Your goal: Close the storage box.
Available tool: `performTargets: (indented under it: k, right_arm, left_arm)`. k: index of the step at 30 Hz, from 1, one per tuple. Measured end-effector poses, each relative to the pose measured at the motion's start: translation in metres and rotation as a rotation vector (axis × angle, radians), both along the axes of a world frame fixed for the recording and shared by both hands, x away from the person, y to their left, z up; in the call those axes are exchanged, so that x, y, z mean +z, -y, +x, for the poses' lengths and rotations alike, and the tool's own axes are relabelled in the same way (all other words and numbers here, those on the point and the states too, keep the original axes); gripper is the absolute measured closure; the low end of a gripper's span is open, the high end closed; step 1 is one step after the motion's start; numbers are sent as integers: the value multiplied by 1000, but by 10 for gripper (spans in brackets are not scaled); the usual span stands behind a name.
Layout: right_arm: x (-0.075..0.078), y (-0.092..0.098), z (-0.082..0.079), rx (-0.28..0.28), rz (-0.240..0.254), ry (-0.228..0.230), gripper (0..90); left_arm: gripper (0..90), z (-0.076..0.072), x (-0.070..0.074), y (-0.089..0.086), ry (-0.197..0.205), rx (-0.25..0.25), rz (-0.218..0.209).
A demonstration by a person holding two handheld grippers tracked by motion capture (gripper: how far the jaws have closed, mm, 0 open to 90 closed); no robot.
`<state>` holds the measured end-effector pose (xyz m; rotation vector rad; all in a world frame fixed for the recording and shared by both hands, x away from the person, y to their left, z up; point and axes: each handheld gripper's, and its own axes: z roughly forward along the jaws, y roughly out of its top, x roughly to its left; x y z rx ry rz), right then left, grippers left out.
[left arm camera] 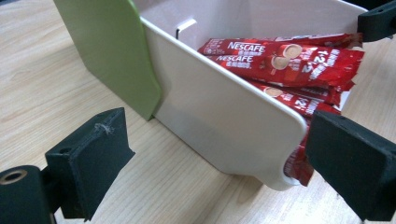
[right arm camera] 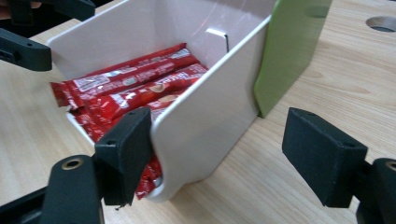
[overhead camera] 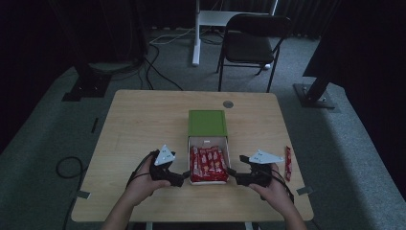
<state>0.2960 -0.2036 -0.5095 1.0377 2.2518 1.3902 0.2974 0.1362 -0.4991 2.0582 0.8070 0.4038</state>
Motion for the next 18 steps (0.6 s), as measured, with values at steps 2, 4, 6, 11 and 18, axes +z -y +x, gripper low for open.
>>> performTargets:
  k: [2,4,6,11,18]
  right_arm:
    - [-1,0,1,-2,2,-5,234]
    - [-1,0,2,0,3,-6,225]
    - [-1,0,3,3,2,-9,219]
    - [-1,0,5,10,-2,-14,196]
    - [-1,-2,9,12,-5,-8,180]
  left_arm:
    - [73,1,-2,0,-4,-1,2]
    - [73,2,-3,2,4,2,17]
    - [73,3,-5,3,-5,8,14]
    - [73,6,-5,3,-8,10,12]
    - [34,12,-8,1,-16,38,1]
